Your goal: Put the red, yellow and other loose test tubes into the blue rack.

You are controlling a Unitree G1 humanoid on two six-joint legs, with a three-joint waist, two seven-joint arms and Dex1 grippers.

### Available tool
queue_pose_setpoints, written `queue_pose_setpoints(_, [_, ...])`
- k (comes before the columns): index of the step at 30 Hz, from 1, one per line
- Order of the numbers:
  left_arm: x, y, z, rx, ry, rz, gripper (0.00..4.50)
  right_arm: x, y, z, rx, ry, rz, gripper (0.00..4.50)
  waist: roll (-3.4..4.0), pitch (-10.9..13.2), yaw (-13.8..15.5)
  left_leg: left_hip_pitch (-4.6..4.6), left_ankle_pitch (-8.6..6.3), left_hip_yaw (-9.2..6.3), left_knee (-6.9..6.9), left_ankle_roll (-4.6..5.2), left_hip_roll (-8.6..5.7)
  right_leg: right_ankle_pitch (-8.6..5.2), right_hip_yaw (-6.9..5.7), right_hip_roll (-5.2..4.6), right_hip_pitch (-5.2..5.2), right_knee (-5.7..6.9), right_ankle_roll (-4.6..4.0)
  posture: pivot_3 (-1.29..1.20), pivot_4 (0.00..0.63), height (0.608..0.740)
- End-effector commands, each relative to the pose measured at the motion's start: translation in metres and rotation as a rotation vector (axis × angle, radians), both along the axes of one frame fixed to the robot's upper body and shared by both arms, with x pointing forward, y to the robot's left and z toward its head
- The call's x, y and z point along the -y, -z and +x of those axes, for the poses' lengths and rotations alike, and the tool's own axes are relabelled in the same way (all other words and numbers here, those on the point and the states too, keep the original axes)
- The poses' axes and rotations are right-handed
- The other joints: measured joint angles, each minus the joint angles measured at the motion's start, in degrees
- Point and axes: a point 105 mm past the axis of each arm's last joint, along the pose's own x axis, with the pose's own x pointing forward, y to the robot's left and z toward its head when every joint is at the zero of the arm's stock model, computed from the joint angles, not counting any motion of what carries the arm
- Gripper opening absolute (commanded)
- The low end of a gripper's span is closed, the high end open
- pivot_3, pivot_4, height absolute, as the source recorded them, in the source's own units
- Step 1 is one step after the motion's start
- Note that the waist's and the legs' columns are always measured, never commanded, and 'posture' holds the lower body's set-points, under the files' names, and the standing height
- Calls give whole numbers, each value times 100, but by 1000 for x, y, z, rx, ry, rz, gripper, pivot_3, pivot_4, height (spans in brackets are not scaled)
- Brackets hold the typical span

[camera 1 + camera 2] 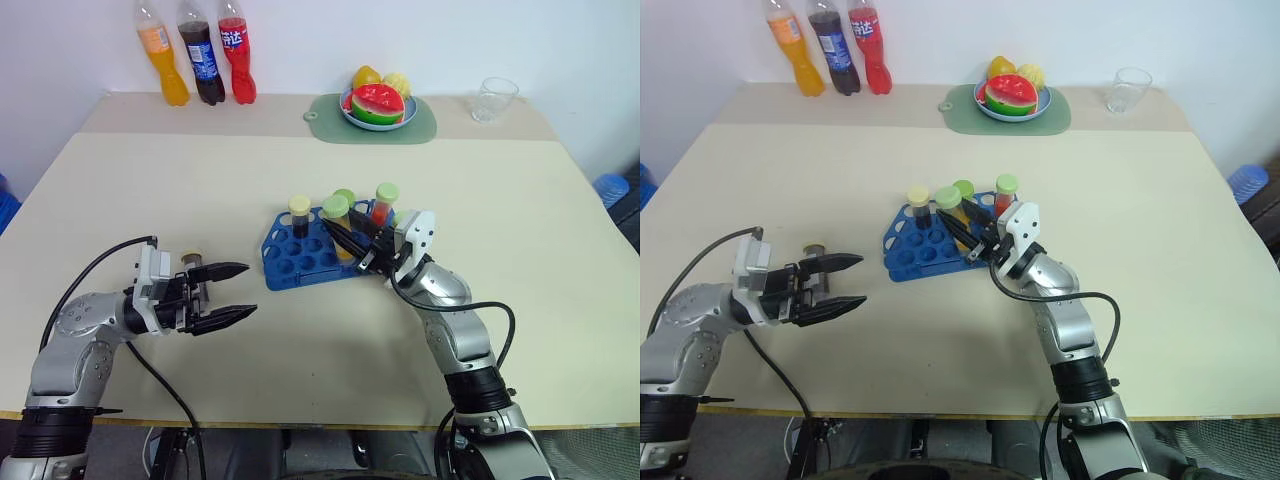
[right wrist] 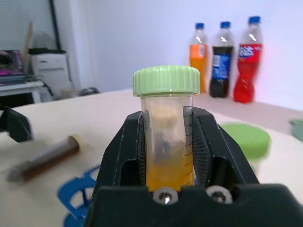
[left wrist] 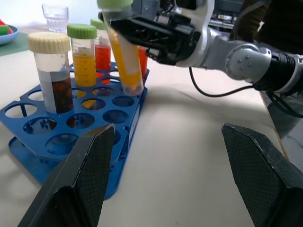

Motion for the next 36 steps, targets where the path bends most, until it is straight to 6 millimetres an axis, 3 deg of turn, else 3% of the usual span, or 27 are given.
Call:
queue_pose_setpoints(1, [-3, -10, -3, 50, -11, 6, 3725, 4, -1, 3, 31, 14, -6, 827, 0, 0, -2, 1, 0, 0, 0, 0, 1, 0, 0, 1, 0, 0, 0, 0, 150, 740])
queue_pose_setpoints(15, [-4, -12, -4, 54, -41, -11, 3725, -10, 27, 5, -41, -20, 57, 827, -1, -3, -51, 18, 0, 1, -1, 0, 4, 0, 1, 4, 10, 6, -1, 0, 150, 740])
queue_pose_setpoints(22, [-9, -23, -2, 45, -92, -90, 3725, -2, 27, -2, 45, -7, -24, 4257, 4, 0, -134, 16, 0, -1, -6, 0, 7, 0, 1, 3, 8, 7, -1, 0, 150, 740])
queue_pose_setpoints(28, [-14, -50, 12, 59, -226, -256, 3725, 9, 20, -13, 124, -26, -139, 4392, 3, -1, -110, 15, 0, -4, -4, 0, 8, 1, 0, -3, 10, 7, 0, 0, 150, 740])
queue_pose_setpoints(31, [-23, -66, 33, 63, -493, -305, 3725, 20, 17, -25, 137, -79, -246, 4392, 2, -1, -102, 13, 0, -9, -3, 0, 9, 2, 1, -7, 10, 7, 2, 0, 150, 740])
queue_pose_setpoints(36, [-42, -63, 43, -37, -826, -217, 3725, 51, 32, -46, 37, -152, -424, 4392, -2, -3, -96, 14, -1, -20, -4, 0, 7, 3, 2, -9, 10, 6, 5, 0, 150, 740])
